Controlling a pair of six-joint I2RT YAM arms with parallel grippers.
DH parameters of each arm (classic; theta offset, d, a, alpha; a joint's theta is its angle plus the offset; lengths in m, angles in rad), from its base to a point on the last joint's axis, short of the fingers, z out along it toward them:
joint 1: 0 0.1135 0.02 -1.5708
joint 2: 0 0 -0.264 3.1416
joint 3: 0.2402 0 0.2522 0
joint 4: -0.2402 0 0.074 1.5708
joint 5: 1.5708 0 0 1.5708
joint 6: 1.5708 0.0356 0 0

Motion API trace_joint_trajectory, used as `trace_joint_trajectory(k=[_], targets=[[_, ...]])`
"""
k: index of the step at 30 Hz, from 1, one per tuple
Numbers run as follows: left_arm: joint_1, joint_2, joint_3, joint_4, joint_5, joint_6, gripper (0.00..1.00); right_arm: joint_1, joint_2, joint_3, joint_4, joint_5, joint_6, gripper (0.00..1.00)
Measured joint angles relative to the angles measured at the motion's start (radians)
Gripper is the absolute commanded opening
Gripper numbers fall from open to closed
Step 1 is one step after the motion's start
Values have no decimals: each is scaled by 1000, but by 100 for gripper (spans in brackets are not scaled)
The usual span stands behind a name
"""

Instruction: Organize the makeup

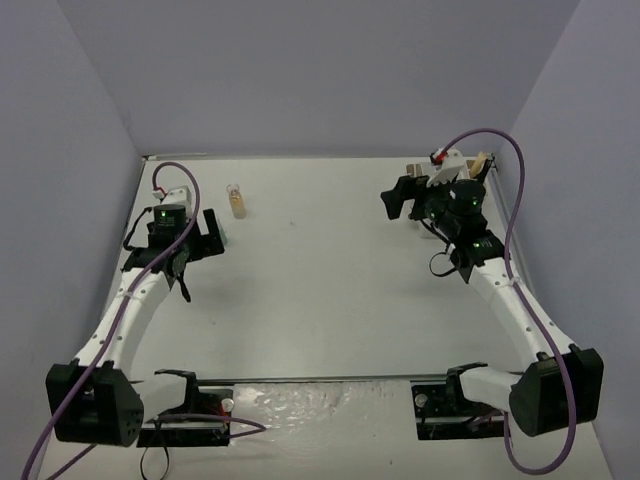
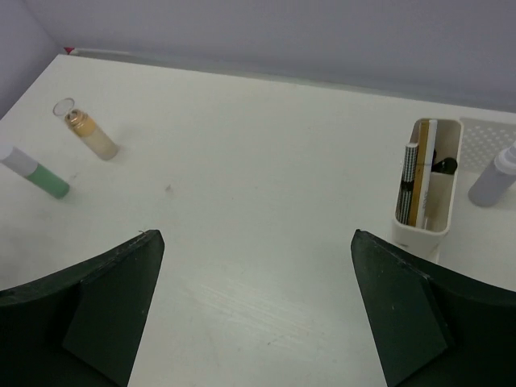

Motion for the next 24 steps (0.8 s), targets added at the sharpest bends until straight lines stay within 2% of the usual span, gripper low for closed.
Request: trace_joint_trajectory(k=[8, 10, 17, 24], targets=[[26, 297, 46, 171, 37, -9, 96, -1, -289, -111, -58, -47, 35, 100], [26, 343, 75, 194, 38, -4, 92, -1, -337, -125, -59, -53, 44, 100], [24, 479, 182, 282, 39, 26, 72, -1, -392, -160, -77, -74, 59, 100], [5, 570, 194, 309, 38, 45, 46, -1, -403, -172, -106, -75, 58, 100]])
